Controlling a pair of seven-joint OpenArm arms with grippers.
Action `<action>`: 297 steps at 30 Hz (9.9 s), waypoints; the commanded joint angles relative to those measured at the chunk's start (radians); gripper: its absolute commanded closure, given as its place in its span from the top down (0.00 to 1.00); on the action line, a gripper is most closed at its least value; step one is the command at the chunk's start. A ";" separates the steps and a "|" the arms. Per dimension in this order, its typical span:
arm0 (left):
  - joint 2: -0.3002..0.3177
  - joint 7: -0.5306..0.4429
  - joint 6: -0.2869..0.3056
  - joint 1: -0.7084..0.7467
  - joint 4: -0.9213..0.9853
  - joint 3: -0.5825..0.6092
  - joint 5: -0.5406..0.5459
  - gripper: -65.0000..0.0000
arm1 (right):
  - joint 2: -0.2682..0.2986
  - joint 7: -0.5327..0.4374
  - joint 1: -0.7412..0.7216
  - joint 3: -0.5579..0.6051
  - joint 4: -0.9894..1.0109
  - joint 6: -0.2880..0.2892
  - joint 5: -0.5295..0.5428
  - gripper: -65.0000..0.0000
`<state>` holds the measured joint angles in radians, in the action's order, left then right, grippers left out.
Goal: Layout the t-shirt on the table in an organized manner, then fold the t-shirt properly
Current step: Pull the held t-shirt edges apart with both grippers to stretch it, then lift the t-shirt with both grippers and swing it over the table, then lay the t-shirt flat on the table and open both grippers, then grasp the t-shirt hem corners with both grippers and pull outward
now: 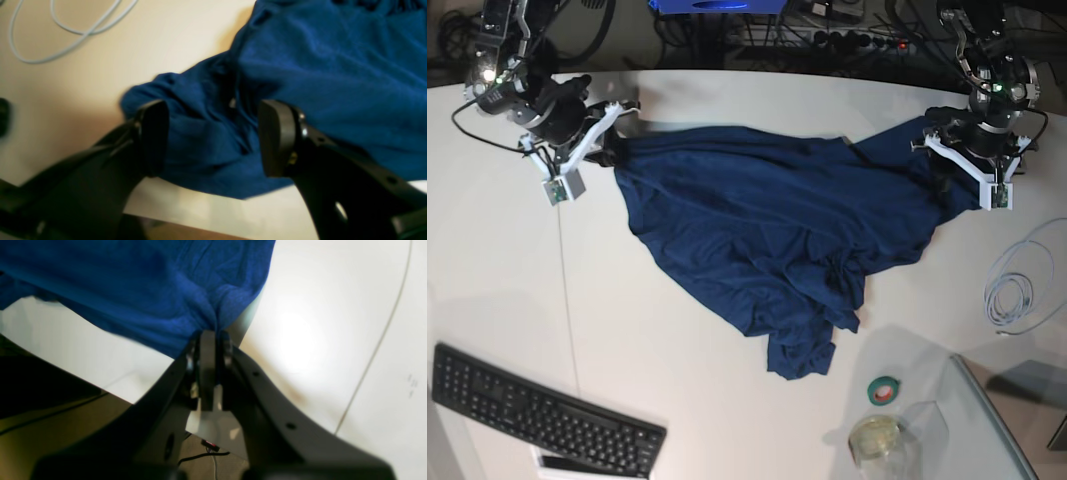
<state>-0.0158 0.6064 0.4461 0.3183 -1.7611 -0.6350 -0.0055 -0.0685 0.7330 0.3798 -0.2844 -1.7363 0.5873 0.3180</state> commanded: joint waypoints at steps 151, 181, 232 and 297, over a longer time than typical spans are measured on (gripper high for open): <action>0.158 0.080 0.119 0.150 -0.239 -0.305 0.852 0.00 | -0.024 -0.094 0.003 -0.525 -0.285 0.111 0.025 0.01; 0.095 0.211 0.072 -0.143 -0.234 -0.243 0.999 0.00 | 0.098 -0.092 -0.172 -0.863 -0.282 0.111 0.022 0.01; 0.003 -0.239 -0.007 -0.523 0.471 0.165 0.241 1.00 | 0.411 -0.165 -0.592 -0.299 0.631 -0.005 -0.018 0.95; 0.046 -0.242 -0.031 -0.374 0.726 0.174 0.243 0.49 | 0.229 -0.313 -0.568 -0.172 0.844 -0.002 -0.018 0.00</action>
<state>0.0265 0.3431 0.4332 -0.0505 -1.0267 -0.4633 0.2516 0.1459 0.4377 -0.1699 -0.4549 -0.8761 0.5800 0.2874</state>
